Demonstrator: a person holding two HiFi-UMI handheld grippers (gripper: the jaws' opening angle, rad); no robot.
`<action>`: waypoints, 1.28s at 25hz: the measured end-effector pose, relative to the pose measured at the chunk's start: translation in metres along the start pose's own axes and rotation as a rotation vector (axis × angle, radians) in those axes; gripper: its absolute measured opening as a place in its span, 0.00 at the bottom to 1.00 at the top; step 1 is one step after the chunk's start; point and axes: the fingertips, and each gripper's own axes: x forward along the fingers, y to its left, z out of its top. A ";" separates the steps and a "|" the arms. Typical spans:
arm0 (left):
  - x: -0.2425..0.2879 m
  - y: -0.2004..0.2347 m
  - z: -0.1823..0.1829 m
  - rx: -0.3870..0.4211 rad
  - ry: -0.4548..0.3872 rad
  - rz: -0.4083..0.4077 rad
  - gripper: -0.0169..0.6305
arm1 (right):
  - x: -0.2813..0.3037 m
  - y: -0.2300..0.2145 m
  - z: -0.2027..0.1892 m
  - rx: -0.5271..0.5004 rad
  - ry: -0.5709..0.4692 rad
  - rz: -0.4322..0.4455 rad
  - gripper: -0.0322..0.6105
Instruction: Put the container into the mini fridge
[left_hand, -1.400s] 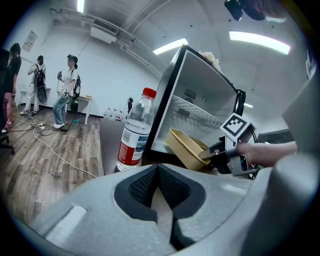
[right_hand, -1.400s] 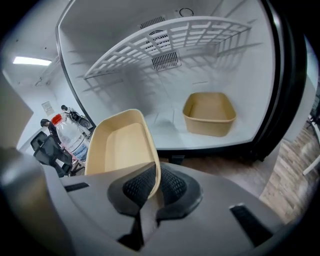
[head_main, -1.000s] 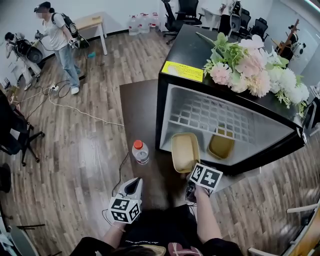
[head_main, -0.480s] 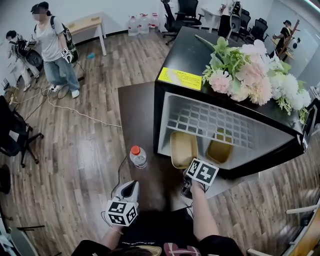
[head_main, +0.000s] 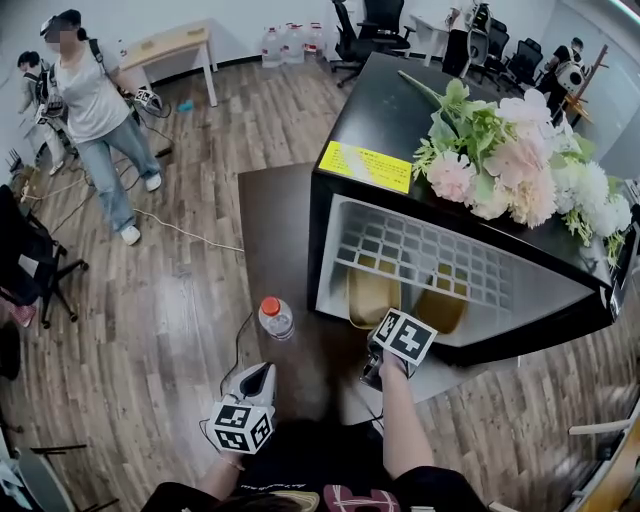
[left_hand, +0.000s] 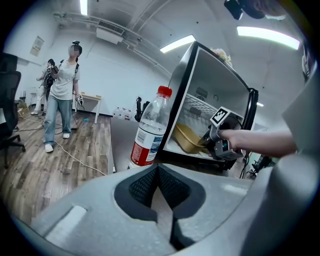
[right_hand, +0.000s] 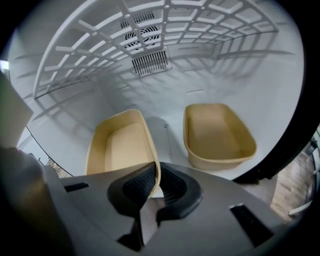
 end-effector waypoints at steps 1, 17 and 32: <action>0.000 0.001 0.000 0.001 0.001 0.002 0.04 | 0.001 0.000 0.001 0.002 0.000 -0.001 0.09; 0.002 0.009 0.000 -0.022 -0.002 0.049 0.04 | 0.021 0.003 0.016 0.004 -0.001 -0.034 0.10; 0.002 0.010 0.004 -0.003 -0.014 0.067 0.04 | 0.029 0.008 0.026 0.007 -0.012 -0.018 0.18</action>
